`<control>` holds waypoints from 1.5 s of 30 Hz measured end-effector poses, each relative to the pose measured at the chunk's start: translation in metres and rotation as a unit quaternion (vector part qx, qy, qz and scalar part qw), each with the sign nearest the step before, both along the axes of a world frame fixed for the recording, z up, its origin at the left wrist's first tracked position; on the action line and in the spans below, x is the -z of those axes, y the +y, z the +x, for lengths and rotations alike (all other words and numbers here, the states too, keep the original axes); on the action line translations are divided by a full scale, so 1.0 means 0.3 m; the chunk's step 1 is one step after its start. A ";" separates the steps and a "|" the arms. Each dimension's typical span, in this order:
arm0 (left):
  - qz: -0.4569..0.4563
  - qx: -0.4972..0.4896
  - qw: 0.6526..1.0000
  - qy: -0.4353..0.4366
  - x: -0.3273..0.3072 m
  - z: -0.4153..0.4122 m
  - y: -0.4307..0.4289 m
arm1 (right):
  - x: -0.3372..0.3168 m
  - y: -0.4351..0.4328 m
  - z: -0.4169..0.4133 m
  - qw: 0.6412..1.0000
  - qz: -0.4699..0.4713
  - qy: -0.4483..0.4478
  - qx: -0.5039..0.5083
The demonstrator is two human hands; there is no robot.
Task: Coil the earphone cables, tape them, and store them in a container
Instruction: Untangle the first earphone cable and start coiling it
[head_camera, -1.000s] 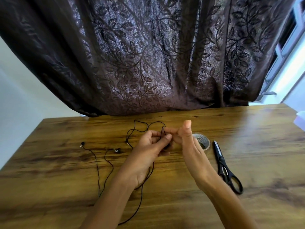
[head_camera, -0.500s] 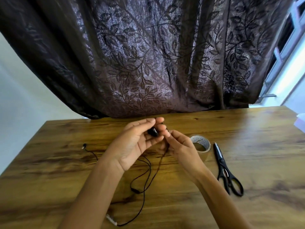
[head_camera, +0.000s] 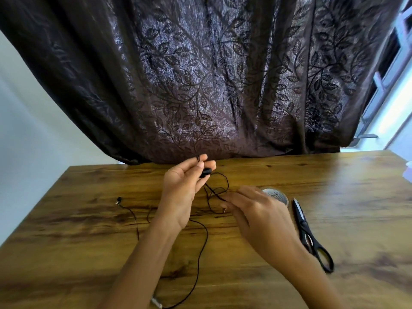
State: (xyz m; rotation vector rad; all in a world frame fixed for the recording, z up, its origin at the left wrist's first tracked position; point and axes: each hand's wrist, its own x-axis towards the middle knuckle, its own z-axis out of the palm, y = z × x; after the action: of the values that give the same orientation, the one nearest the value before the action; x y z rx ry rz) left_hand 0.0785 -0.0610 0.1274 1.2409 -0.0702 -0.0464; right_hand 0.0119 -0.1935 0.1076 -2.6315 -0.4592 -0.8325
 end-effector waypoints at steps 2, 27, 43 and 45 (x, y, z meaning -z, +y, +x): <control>0.049 0.020 0.998 -0.014 0.006 -0.021 -0.007 | -0.048 -0.025 0.003 0.999 -0.006 -0.037 -0.018; -0.131 0.152 0.979 0.016 -0.078 -0.066 0.025 | 0.023 -0.053 0.123 0.921 0.370 0.085 -0.092; -0.040 0.084 0.996 -0.003 -0.026 -0.046 0.039 | -0.154 -0.040 -0.042 0.989 -0.065 -0.084 -0.107; -0.008 0.105 0.994 -0.011 -0.028 -0.061 0.026 | -0.222 -0.042 -0.017 0.985 -0.050 -0.086 -0.140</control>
State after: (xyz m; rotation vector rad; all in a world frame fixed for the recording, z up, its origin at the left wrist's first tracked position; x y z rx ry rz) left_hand 0.0603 -0.0531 0.1359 1.2140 -0.2196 -0.2136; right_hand 0.0067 -0.2060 0.1744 -2.5110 -0.9142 -0.9684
